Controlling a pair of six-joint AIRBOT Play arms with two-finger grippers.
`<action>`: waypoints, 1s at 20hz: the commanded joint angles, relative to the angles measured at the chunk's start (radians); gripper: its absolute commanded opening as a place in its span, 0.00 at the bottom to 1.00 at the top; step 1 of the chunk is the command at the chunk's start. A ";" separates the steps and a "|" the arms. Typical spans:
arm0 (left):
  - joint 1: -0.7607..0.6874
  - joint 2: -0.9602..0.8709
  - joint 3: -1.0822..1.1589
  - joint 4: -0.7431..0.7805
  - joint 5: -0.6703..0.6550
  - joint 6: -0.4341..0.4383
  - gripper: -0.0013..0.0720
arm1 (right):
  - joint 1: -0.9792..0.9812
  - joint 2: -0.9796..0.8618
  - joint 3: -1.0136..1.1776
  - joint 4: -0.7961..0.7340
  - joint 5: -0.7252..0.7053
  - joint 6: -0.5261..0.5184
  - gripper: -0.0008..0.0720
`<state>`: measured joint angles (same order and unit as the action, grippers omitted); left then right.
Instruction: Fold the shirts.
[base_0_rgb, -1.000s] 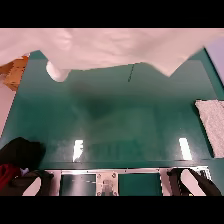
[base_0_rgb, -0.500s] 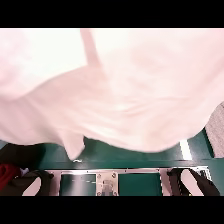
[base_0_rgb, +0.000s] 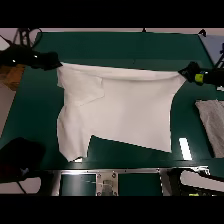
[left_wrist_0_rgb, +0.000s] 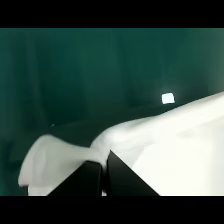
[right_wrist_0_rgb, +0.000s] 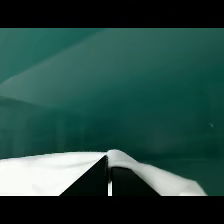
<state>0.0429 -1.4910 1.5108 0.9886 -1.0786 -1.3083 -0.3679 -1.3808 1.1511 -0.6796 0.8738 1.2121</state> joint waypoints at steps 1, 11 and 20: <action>0.000 -0.192 -0.027 -0.085 0.130 0.027 0.05 | 0.021 -0.269 0.052 0.052 -0.039 -0.017 0.03; 0.007 -0.206 0.101 -0.098 0.401 0.028 0.05 | 0.021 -0.431 0.422 0.051 -0.027 0.037 0.03; 0.007 -0.209 0.094 0.167 0.048 0.068 0.05 | 0.023 -0.431 0.377 -0.175 0.263 0.140 0.03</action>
<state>0.0494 -1.6989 1.6085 1.0370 -0.8963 -1.2465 -0.3466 -1.8107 1.5517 -0.7837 1.0168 1.3010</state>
